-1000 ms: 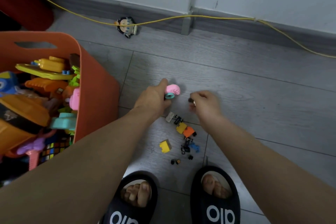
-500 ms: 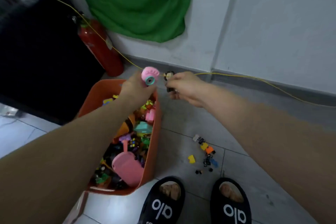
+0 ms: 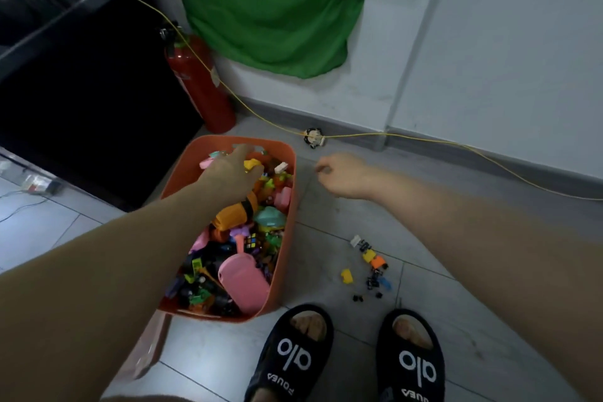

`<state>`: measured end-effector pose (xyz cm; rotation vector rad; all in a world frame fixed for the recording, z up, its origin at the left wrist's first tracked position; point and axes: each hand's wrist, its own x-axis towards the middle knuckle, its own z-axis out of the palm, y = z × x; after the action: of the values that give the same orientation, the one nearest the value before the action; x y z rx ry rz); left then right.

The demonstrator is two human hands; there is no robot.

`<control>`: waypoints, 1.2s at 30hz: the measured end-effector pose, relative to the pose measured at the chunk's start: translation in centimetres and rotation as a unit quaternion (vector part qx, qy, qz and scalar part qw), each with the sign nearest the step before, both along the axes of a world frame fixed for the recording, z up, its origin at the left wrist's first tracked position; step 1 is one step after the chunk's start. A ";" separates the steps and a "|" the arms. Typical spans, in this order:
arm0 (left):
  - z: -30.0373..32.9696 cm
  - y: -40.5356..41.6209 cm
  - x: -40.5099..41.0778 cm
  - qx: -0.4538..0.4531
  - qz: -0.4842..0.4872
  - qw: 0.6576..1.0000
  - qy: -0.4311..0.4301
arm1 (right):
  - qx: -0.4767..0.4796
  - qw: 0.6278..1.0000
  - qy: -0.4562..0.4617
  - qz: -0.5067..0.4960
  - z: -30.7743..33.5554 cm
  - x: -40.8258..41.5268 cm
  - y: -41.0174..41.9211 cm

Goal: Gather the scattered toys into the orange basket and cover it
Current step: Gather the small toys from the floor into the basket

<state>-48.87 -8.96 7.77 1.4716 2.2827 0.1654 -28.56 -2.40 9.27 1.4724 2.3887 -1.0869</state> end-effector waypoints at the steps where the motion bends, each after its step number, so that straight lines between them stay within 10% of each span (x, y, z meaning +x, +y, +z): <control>1: -0.2 0.4 1.3 0.026 -0.034 0.999 0.015 | 0.001 1.000 -0.024 -0.010 -0.7 1.8 0.5; 6: -1.6 1.1 8.8 0.069 -0.212 0.974 0.040 | -0.109 0.981 -0.155 -0.049 -6.0 8.9 1.2; 15: -15.3 -0.2 16.6 -0.277 -0.257 0.926 0.003 | -0.178 0.973 -0.149 -0.006 -19.2 13.5 -4.1; 23: -23.8 -2.4 18.1 -0.228 -0.258 0.939 -0.008 | 0.024 0.997 0.002 -0.071 -28.8 15.4 -10.3; 36: -24.5 -1.5 18.1 -0.195 -0.322 0.926 -0.024 | 0.084 0.992 -0.091 -0.008 -28.0 16.2 -9.5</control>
<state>-30.74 -10.50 -16.70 1.8564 1.5554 -0.4168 -12.31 -11.90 -18.70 1.5706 2.3922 -0.7344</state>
